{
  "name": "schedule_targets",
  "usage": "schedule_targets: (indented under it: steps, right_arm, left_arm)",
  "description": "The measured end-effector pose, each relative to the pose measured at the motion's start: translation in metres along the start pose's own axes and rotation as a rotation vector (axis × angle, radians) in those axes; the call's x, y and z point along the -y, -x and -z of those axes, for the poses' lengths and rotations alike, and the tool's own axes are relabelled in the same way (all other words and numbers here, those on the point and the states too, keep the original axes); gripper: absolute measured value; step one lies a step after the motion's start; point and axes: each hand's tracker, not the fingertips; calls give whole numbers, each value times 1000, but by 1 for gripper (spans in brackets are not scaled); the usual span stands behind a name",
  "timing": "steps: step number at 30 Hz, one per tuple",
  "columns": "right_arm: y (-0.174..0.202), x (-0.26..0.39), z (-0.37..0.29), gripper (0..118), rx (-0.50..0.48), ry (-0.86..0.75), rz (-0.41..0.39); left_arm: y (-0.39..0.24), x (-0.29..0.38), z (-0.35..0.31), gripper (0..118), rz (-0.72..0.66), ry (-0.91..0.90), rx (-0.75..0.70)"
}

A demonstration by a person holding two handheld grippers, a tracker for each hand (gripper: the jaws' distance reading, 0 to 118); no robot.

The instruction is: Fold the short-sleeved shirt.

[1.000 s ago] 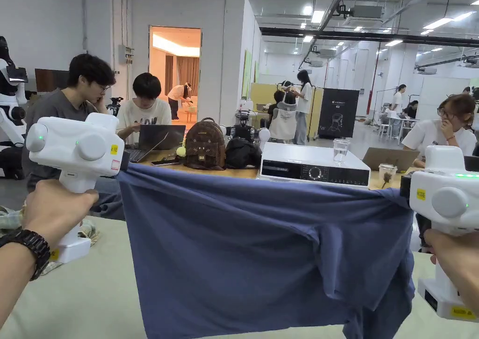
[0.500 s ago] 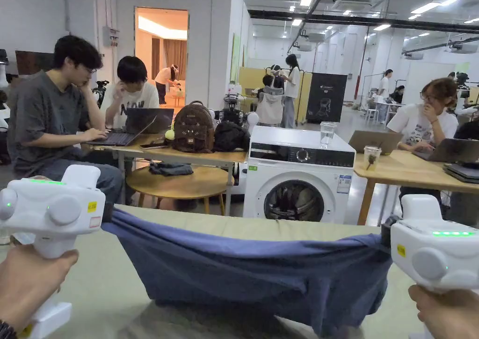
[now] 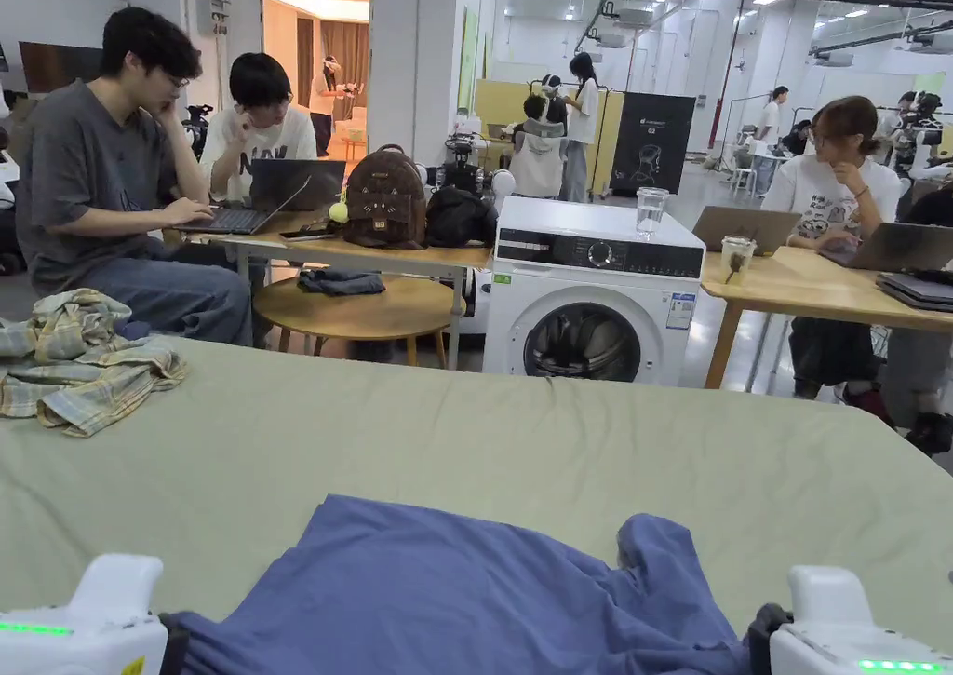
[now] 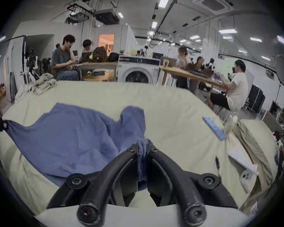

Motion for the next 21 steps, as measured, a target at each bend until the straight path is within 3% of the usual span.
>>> schedule_targets:
  steps: [8,10,11,12,13,14,16,21]
  right_arm:
    - [6,38,27,6,-1,87,17]
    - [8,39,24,22,-3,85,28]
    - [10,39,21,29,-7,80,32]
    - [12,38,17,42,-14,67,41]
    - [16,37,11,62,-21,41,48]
    - [20,36,6,66,-17,13,43]
    - [30,32,-7,65,-25,-61,27]
    - [63,18,-35,61,-74,-201,65]
  left_arm:
    - [1,31,35,0,-17,114,18]
    - [2,29,37,0,-35,126,20]
    - [1,29,34,7,-42,128,20]
    - [1,26,32,27,-47,125,26]
    - [-1,25,27,37,-50,110,32]
    - [-3,23,23,40,-52,92,38]
    - [-14,21,11,52,-50,39,32]
    - [-46,9,-7,51,-42,-146,109]
